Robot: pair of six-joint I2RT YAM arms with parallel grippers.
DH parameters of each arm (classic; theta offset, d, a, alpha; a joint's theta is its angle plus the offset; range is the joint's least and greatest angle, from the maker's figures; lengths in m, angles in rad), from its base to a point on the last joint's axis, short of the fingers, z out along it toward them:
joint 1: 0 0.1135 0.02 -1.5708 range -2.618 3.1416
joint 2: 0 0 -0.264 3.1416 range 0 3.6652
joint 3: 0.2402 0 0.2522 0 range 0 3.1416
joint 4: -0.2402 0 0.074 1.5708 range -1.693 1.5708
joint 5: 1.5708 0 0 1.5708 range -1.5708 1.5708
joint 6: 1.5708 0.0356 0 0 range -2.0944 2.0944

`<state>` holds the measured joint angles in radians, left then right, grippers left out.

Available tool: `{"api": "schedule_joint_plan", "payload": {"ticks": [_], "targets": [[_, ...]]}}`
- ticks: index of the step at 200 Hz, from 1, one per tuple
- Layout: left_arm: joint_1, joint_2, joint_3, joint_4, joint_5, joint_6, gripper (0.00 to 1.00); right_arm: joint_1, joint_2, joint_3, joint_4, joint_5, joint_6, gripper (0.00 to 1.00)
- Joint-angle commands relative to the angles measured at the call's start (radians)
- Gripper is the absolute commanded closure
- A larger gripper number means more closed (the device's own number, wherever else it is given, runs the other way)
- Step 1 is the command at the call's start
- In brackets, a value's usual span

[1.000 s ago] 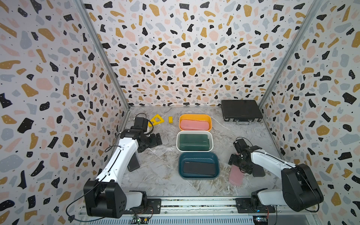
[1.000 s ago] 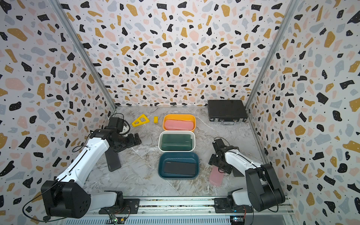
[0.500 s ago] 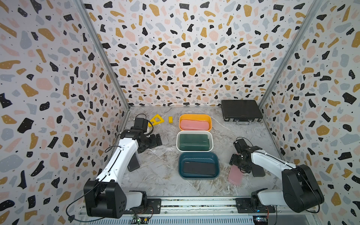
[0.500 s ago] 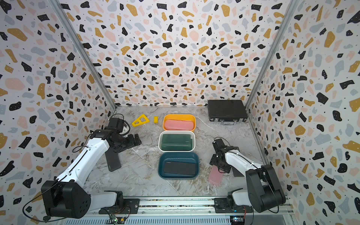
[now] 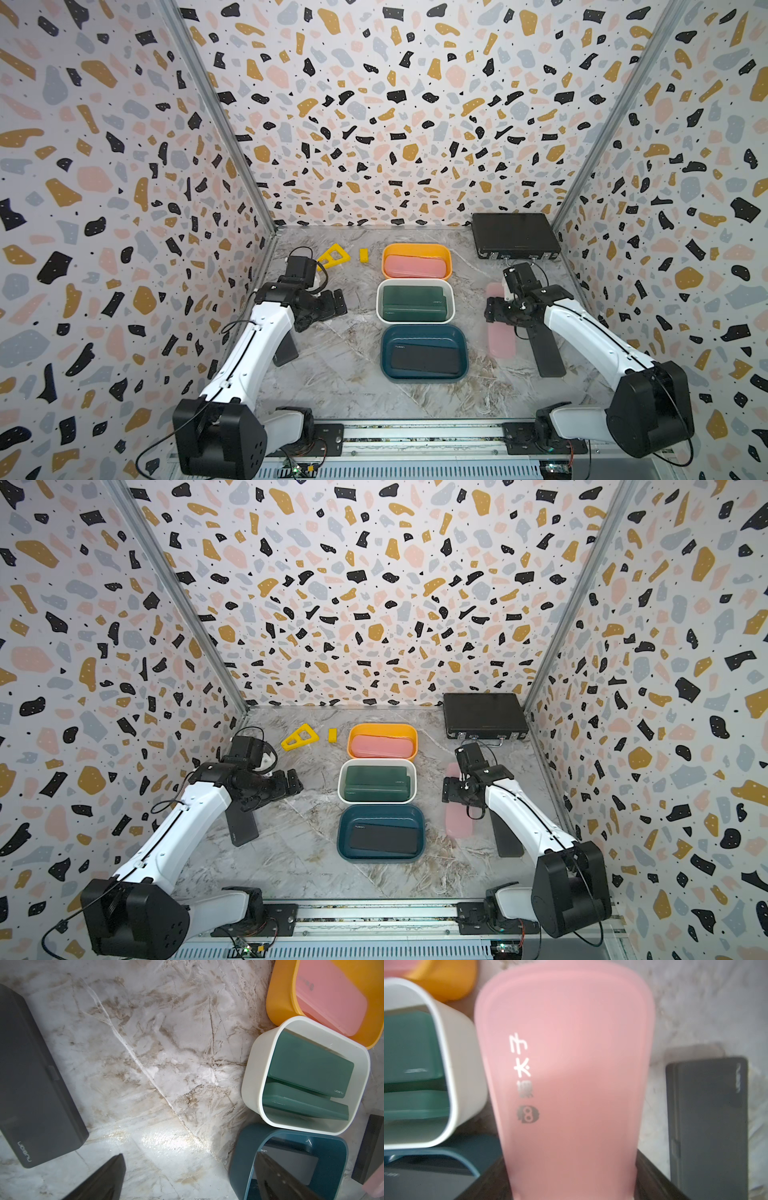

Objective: Place the pencil cases by color into the storage box
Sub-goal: Pick up the pencil case from the center of the board.

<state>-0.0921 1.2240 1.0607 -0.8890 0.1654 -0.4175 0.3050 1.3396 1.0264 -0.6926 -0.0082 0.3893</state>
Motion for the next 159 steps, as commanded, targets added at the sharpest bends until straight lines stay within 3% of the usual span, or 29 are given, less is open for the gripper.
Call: {"api": "schedule_joint_plan", "payload": {"ticks": [1, 75, 159], "targets": [[-0.004, -0.023, -0.014, 0.001, 0.005, -0.014, 0.00, 0.000, 0.043, 0.119, -0.053, -0.093, -0.217, 0.40], [-0.012, -0.038, -0.019, -0.011, -0.006, -0.035, 0.00, 0.005, 0.303, 0.547, -0.180, -0.308, -0.547, 0.40], [-0.019, -0.044, -0.012, -0.027, -0.016, -0.050, 0.00, 0.042, 0.524, 0.887, -0.276, -0.366, -0.732, 0.40]]}}
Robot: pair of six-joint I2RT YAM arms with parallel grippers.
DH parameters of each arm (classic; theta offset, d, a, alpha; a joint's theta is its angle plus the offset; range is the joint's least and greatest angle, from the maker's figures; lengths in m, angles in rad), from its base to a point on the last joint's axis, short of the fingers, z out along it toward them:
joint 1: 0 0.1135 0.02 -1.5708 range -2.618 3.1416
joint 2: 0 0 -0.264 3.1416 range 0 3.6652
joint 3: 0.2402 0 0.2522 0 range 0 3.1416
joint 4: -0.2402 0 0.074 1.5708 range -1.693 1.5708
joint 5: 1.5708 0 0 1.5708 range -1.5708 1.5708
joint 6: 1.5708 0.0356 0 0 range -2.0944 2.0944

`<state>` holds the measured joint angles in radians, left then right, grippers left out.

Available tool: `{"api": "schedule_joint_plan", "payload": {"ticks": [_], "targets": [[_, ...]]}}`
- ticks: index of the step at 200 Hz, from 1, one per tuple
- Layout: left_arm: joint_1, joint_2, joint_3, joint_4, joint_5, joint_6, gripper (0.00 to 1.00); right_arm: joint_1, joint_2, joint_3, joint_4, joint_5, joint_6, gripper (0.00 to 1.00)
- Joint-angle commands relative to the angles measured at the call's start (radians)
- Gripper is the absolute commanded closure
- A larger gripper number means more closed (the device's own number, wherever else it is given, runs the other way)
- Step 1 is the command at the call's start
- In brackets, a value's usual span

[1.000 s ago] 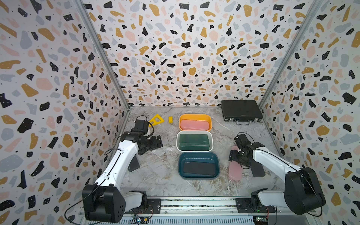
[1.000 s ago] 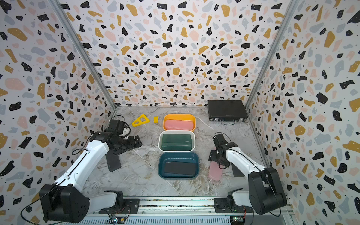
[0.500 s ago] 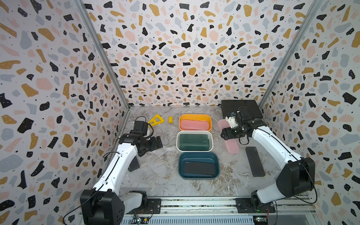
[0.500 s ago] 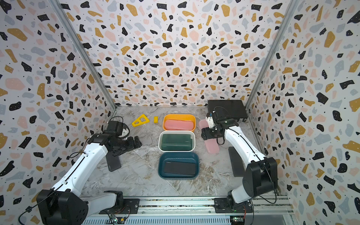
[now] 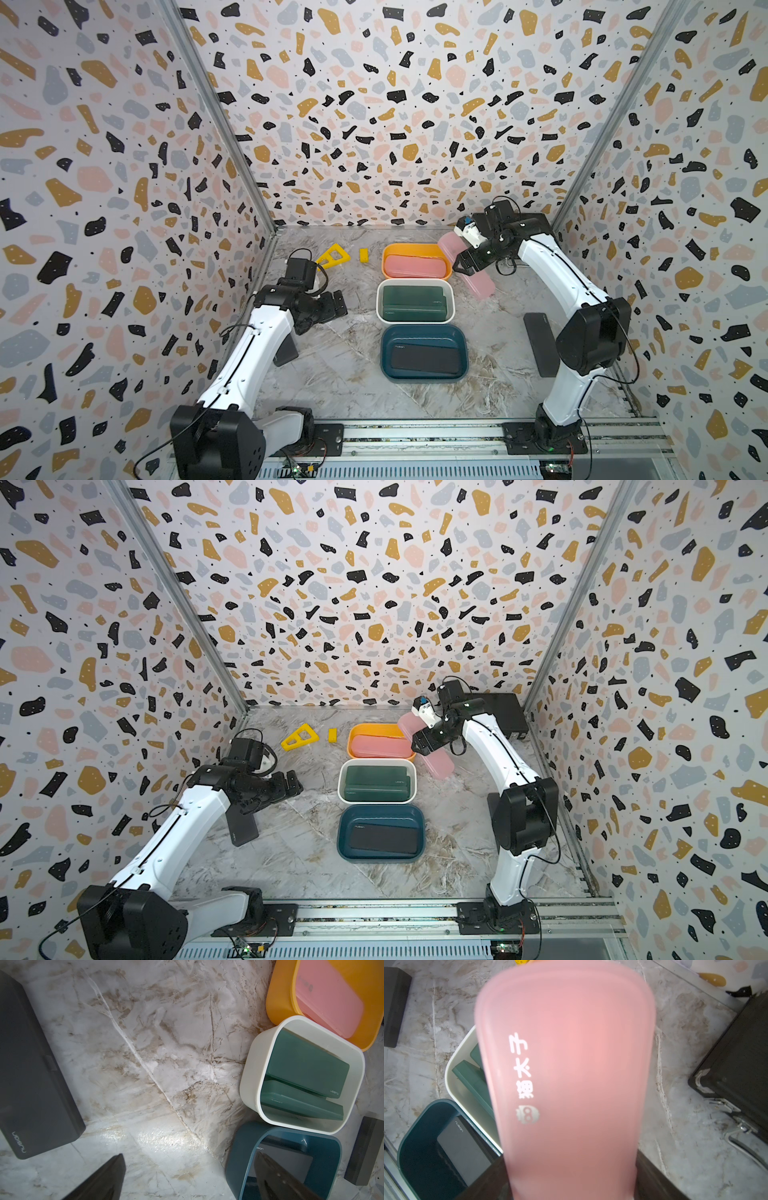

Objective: Place the pencil cases by color into the storage box
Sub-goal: Pick up the pencil case from the center of the board, then place the pencil case at the storage box.

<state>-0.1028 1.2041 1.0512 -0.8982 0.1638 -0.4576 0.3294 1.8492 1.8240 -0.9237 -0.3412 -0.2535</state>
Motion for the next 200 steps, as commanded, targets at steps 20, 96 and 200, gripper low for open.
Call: {"api": "schedule_joint_plan", "payload": {"ticks": [20, 96, 200], "targets": [[-0.010, -0.029, -0.001, -0.024, -0.018, -0.011, 0.00, 0.031, 0.054, 0.154, -0.037, -0.037, -0.128, 0.40], [-0.018, -0.044, -0.006, -0.046, -0.026, -0.013, 0.00, 0.089, 0.179, 0.292, 0.037, 0.015, -0.324, 0.41], [-0.028, -0.042, -0.017, -0.054, -0.030, -0.018, 0.00, 0.120, 0.353, 0.439, 0.166, 0.078, -0.499, 0.41]]}}
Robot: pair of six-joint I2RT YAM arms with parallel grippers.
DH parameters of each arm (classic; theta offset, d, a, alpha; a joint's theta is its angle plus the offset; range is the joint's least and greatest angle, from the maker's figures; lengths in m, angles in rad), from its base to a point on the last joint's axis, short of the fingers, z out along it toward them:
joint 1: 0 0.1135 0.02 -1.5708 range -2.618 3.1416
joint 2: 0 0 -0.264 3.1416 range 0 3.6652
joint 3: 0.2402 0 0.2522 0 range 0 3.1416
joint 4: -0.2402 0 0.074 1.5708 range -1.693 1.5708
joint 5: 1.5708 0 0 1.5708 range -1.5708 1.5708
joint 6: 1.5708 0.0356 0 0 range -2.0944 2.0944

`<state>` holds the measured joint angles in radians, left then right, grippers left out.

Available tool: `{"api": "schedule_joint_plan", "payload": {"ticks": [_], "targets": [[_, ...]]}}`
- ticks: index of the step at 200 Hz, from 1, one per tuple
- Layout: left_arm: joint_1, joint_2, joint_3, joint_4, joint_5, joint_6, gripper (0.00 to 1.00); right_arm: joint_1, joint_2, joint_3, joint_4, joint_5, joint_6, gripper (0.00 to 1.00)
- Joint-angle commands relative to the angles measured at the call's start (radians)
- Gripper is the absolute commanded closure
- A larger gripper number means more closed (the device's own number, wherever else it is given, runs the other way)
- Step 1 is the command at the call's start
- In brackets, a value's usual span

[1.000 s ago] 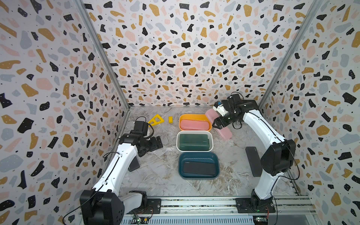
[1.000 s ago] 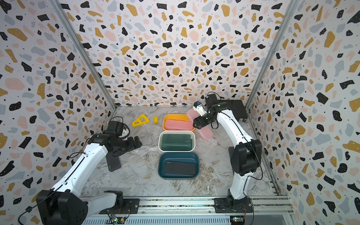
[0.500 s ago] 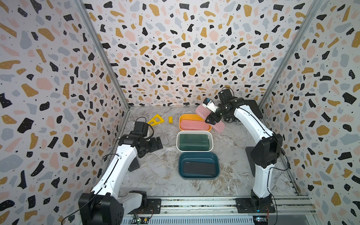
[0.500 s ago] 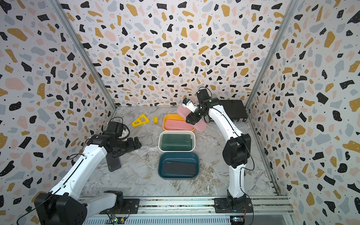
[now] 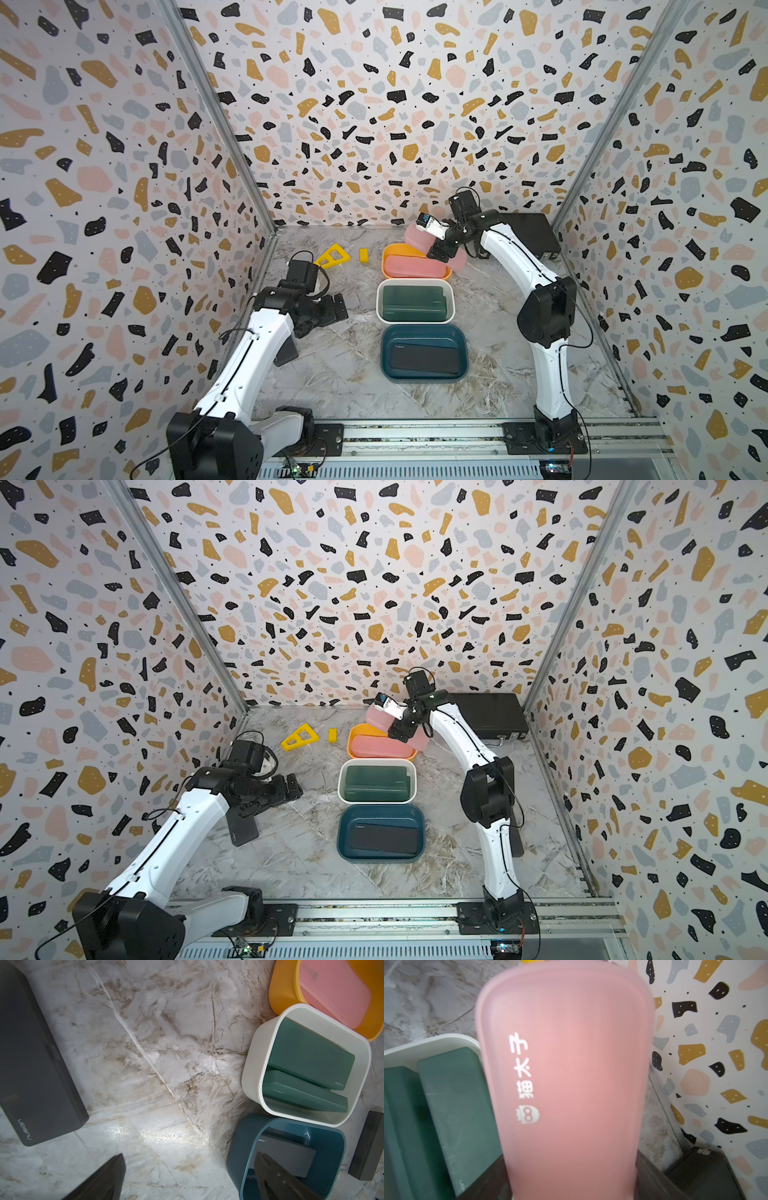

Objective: Place the pencil cases by color into the storage box
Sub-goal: Place the pencil case at the storage box.

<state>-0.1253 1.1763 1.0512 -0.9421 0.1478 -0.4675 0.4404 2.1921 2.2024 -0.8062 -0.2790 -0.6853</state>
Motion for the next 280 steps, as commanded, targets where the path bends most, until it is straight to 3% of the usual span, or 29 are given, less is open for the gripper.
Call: {"api": "schedule_joint_plan", "payload": {"ticks": [1, 112, 280], "targets": [[-0.005, -0.015, -0.017, -0.010, -0.014, -0.009, 0.00, 0.009, 0.014, 0.062, 0.049, 0.015, -0.068, 0.41], [-0.007, 0.015, -0.028, 0.009, -0.023, 0.003, 0.00, 0.035, 0.195, 0.210, 0.083, 0.002, -0.127, 0.42], [-0.006, 0.048, -0.038, 0.036, -0.013, 0.001, 0.00, 0.052, 0.310, 0.219, 0.095, 0.058, -0.130, 0.41]]}}
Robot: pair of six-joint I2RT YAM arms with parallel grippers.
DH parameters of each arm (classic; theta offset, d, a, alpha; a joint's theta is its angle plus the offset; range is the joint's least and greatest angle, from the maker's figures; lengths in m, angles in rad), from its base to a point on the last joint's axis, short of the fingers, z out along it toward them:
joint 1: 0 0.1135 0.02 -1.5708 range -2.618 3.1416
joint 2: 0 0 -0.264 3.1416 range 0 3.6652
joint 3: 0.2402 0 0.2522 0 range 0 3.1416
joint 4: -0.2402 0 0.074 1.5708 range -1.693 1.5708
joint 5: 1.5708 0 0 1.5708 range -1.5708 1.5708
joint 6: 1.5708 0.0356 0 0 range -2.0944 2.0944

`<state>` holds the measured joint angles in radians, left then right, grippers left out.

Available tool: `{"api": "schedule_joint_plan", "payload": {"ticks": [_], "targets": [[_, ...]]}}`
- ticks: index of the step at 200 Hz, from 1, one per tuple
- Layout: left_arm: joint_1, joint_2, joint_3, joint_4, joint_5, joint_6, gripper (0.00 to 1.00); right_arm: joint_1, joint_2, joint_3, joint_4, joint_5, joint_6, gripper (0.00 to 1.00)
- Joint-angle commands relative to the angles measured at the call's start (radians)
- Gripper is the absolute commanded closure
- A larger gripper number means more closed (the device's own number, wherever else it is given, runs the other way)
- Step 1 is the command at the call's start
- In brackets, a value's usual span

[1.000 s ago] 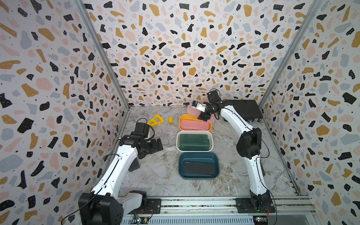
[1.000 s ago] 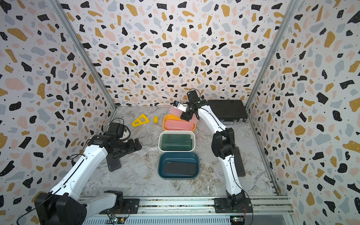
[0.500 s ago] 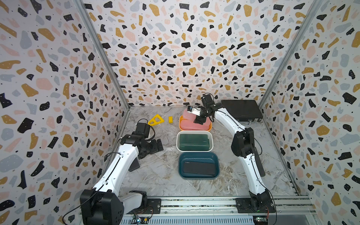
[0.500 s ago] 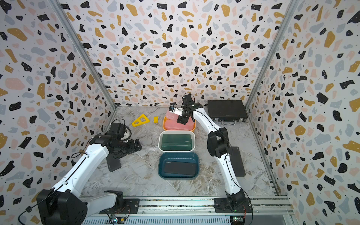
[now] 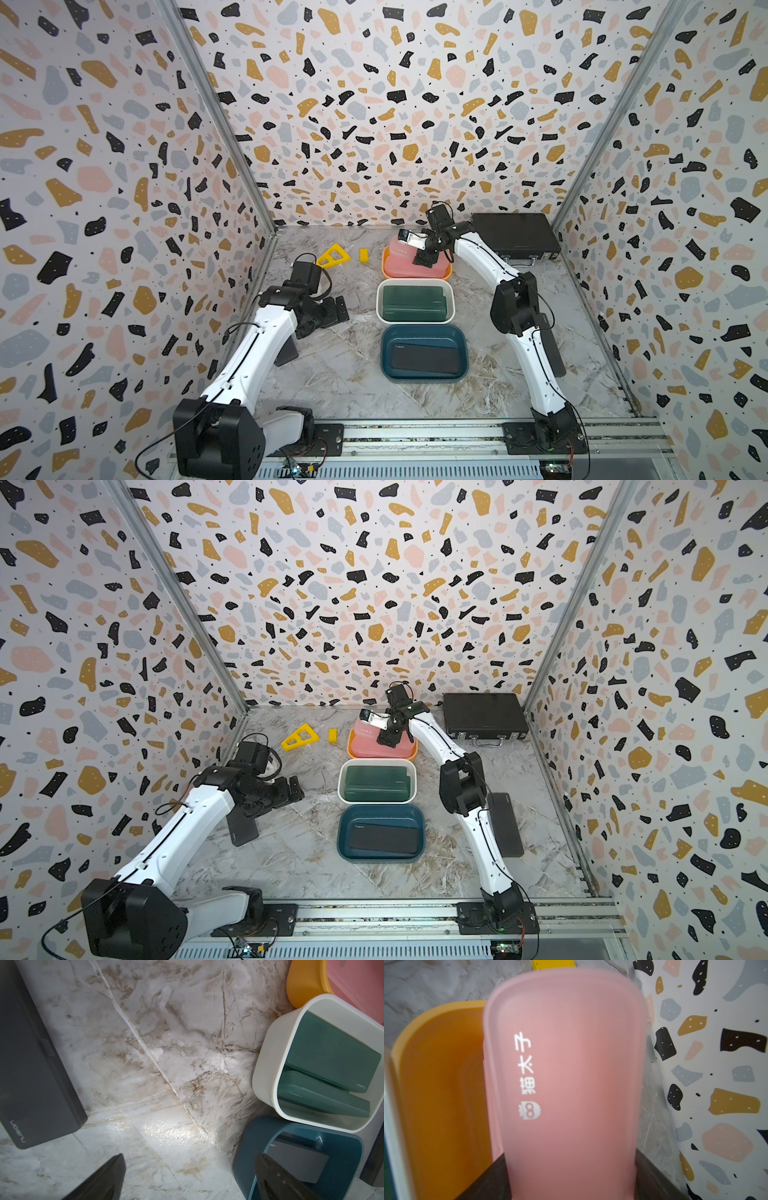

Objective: Place the pencil cases by color into the storage box
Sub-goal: Place the pencil case at the storage box.

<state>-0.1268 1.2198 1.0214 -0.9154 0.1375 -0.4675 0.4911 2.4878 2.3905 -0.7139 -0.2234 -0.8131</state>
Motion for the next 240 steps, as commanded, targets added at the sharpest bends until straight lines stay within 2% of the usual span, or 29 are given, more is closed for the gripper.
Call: {"api": "schedule_joint_plan", "payload": {"ticks": [1, 153, 240], "targets": [[-0.005, 0.004, -0.009, 0.010, -0.002, 0.000, 0.00, 0.000, 0.014, 0.031, 0.003, 0.004, -0.002, 0.41], [-0.005, 0.036, 0.002, 0.018, 0.001, 0.006, 0.00, 0.011, 0.059, 0.031, 0.016, 0.008, 0.011, 0.27], [-0.005, 0.042, 0.000, 0.021, 0.005, 0.007, 0.00, 0.011, 0.060, 0.031, 0.010, 0.007, 0.009, 0.13]]}}
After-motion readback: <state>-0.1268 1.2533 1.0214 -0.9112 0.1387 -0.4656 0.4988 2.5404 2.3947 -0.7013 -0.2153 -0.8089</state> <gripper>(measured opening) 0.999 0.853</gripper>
